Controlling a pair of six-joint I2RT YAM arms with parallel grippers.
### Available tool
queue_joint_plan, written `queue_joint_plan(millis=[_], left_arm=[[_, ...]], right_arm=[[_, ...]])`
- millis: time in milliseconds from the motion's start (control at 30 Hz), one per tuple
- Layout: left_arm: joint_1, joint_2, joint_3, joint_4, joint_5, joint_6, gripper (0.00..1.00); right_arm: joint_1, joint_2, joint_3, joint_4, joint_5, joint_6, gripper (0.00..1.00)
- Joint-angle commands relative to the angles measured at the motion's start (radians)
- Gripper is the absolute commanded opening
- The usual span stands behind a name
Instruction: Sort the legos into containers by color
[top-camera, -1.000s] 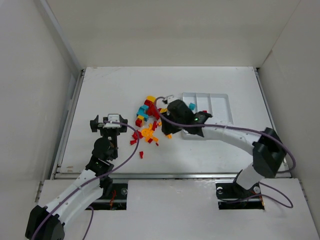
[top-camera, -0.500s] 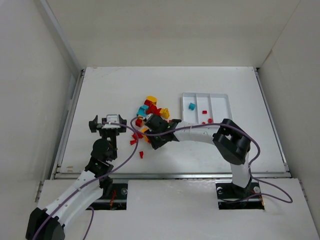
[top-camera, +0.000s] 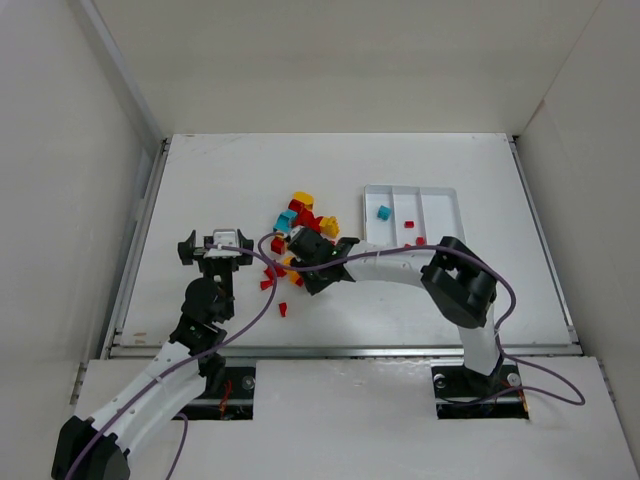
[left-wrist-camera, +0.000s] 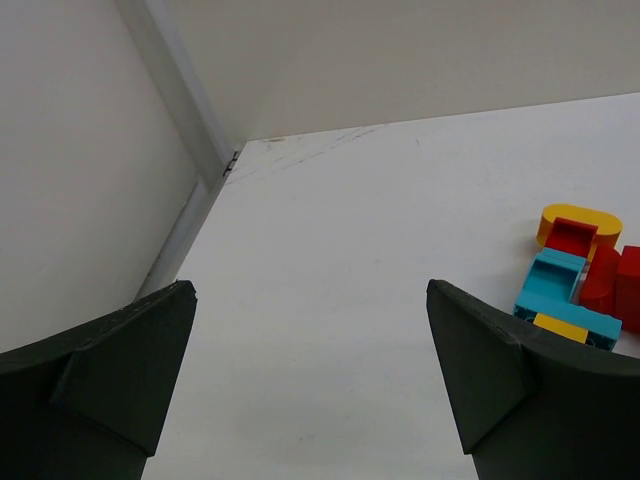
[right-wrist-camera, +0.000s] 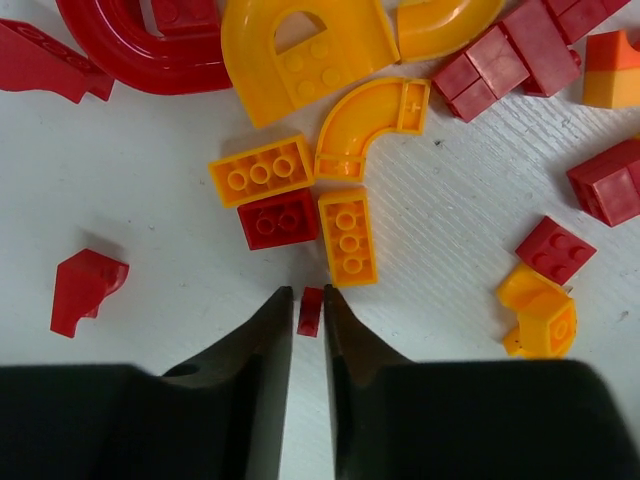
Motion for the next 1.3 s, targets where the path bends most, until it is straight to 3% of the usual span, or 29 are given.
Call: queue_joint_plan(millis=[0, 33, 167, 433, 567, 733, 967, 1267], left_arm=[[0.001, -0.016, -0.009, 0.056, 0.014, 0.005, 1.0], [0.001, -0.016, -0.009, 0.056, 0.014, 0.005, 1.0], [0.001, -0.016, -0.009, 0.056, 0.014, 0.005, 1.0], [0.001, -0.016, -0.009, 0.056, 0.014, 0.014, 1.0], [0.001, -0.016, -0.009, 0.056, 0.014, 0.023, 1.0], [0.001, -0.016, -0.009, 0.056, 0.023, 0.023, 1.0], [0.001, -0.016, -0.009, 0.056, 0.023, 0.023, 1.0], [0.01, -0.016, -0.009, 0.056, 0.023, 0.023, 1.0]], right_arm=[[0.007, 0.013, 0.03, -0.019, 0.018, -0.005, 0.22], [0.007, 0.013, 0.03, -0.019, 0.018, -0.005, 0.15], [0.007, -0.021, 0.03, -0.019, 0.045, 0.013, 0.02], [-0.004, -0.2, -0.001, -0.066, 0.223, 0.051, 0.02], [-0.12, -0.314, -0.068, -0.093, 0.353, 0.122, 0.02], [-0.338, -0.401, -0.174, -0.131, 0.365, 0.153, 0.02], [-0.611, -0.402, -0.254, -0.051, 0.257, 0.099, 0.01], [-0.649, -0.257, -0.12, -0.072, 0.248, 0.005, 0.07]])
